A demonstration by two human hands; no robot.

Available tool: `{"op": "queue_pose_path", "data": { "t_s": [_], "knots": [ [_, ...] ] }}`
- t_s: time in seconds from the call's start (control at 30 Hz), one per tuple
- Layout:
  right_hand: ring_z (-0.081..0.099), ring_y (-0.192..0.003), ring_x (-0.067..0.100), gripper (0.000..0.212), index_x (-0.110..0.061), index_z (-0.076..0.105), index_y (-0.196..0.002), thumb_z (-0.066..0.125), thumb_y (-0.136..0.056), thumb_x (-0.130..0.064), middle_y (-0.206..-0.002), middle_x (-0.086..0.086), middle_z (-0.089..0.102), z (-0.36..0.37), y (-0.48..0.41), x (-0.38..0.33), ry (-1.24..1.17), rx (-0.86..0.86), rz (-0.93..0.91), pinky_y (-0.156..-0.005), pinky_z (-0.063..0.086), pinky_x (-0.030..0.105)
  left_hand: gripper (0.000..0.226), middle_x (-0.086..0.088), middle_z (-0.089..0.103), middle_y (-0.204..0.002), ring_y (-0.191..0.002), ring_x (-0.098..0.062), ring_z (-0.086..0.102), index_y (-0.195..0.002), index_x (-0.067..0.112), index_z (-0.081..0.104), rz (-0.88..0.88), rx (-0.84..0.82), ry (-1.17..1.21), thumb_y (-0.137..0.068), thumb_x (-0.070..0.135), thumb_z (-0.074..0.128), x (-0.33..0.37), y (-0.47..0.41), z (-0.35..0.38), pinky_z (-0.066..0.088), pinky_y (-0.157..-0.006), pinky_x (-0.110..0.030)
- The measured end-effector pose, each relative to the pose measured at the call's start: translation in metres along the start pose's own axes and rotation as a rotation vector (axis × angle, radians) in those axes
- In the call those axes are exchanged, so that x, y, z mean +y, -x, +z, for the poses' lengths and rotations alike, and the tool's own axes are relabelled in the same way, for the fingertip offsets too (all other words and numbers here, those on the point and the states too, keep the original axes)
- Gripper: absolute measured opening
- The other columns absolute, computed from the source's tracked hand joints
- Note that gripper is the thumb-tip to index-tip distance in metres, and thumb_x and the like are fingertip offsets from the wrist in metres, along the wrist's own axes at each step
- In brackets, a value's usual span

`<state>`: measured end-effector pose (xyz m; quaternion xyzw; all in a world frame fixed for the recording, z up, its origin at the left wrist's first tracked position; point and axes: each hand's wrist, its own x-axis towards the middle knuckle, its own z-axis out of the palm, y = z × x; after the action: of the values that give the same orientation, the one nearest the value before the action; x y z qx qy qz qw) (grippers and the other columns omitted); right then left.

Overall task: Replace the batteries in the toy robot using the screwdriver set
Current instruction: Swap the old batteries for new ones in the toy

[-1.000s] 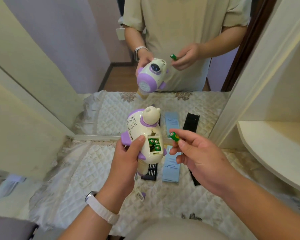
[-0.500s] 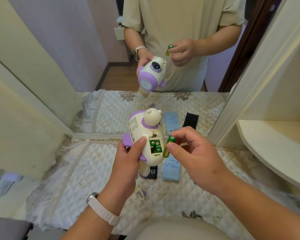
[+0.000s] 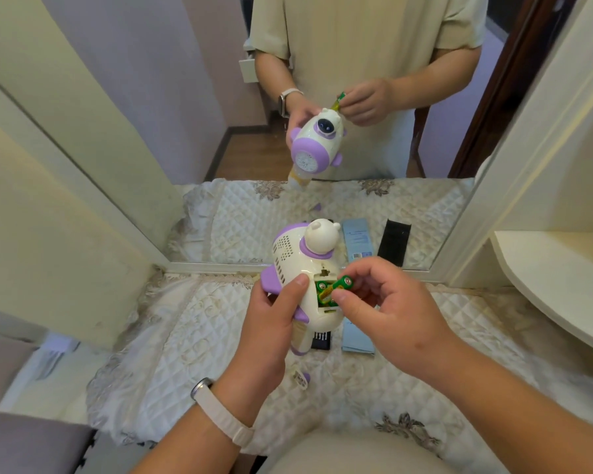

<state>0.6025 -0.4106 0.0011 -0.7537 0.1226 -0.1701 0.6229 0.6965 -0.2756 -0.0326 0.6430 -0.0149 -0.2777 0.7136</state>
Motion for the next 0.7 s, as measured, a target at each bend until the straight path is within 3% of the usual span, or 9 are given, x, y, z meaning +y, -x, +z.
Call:
{"op": "queue_pose_path", "data": {
  "t_s": [0.23, 0.43, 0.6, 0.7],
  "knots": [
    [0.060, -0.071, 0.008, 0.018, -0.033, 0.061, -0.088, 0.071, -0.085, -0.017, -0.082, -0.008, 0.067, 0.009, -0.005, 0.010, 0.064, -0.054, 0.003, -0.067, 0.052, 0.025, 0.056, -0.013, 0.074, -0.102, -0.087, -0.021, 0.071, -0.120, 0.011, 0.061, 0.002, 0.029, -0.019, -0.073, 0.040, 0.071, -0.003, -0.006, -0.015, 0.053, -0.070, -0.033],
    [0.057, -0.080, 0.005, 0.012, -0.028, 0.064, -0.095, 0.064, -0.084, -0.031, -0.081, -0.017, 0.062, 0.013, -0.008, 0.014, 0.414, -0.113, -0.197, -0.069, 0.044, 0.017, 0.070, -0.015, 0.073, -0.108, -0.101, -0.035, 0.070, -0.119, 0.014, 0.061, 0.043, 0.091, -0.054, -0.062, 0.050, 0.078, -0.011, -0.017, -0.022, 0.056, -0.082, -0.043],
    [0.059, -0.073, 0.006, 0.015, -0.032, 0.064, -0.091, 0.071, -0.084, -0.020, -0.081, -0.014, 0.064, 0.015, -0.014, 0.020, 0.227, -0.111, 0.010, -0.068, 0.049, 0.019, 0.070, -0.017, 0.073, -0.107, -0.104, -0.038, 0.069, -0.121, 0.014, 0.061, 0.041, 0.072, -0.038, -0.062, 0.048, 0.078, -0.018, -0.024, -0.025, 0.055, -0.088, -0.052],
    [0.058, -0.071, 0.008, 0.019, -0.031, 0.064, -0.093, 0.072, -0.083, -0.017, -0.077, -0.009, 0.063, 0.016, -0.017, 0.021, 0.247, -0.131, 0.016, -0.068, 0.050, 0.021, 0.067, -0.019, 0.071, -0.109, -0.100, -0.035, 0.069, -0.120, 0.013, 0.061, 0.042, 0.050, -0.037, -0.064, 0.045, 0.078, -0.021, -0.026, -0.024, 0.055, -0.087, -0.051]
  ]
}}
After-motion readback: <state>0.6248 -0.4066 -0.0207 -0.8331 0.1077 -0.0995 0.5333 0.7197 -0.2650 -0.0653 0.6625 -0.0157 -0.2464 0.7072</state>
